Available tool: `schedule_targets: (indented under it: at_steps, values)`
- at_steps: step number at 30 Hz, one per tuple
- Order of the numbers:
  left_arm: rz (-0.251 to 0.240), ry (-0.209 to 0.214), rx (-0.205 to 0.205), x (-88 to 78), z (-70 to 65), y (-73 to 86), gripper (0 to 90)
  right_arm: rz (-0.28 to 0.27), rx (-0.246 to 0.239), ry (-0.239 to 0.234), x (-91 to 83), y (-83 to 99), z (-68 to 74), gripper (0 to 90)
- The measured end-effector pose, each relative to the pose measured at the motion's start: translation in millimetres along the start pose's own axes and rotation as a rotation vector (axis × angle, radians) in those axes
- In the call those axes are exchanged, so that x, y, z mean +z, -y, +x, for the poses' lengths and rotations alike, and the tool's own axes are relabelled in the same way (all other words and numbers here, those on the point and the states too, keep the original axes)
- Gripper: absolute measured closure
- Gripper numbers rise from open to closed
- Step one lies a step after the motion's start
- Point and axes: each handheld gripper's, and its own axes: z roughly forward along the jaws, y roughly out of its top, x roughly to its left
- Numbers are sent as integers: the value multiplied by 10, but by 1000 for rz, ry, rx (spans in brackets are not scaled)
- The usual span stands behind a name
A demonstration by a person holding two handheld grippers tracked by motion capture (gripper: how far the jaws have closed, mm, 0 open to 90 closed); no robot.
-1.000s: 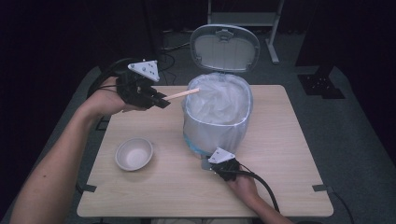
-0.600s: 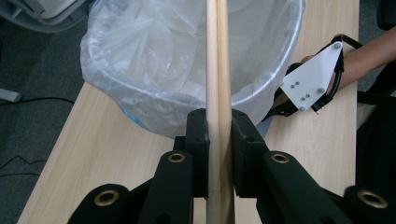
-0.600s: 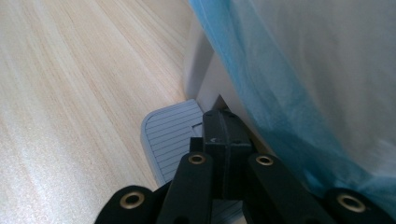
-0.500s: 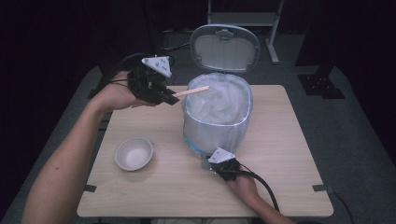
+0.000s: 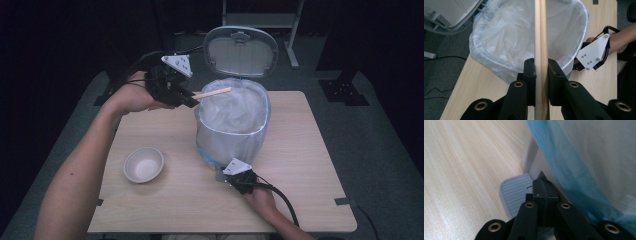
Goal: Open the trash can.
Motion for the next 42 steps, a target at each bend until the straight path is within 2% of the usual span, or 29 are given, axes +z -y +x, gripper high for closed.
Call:
schedule_targets:
  at_steps: [25, 42]
  values:
    - [42, 5, 41, 224, 61, -345, 795, -1, 3, -3, 0, 1, -2, 899]
    - [43, 39, 61, 437, 92, -564, 795, -2, 2, -4, 0, 2, -3, 899]
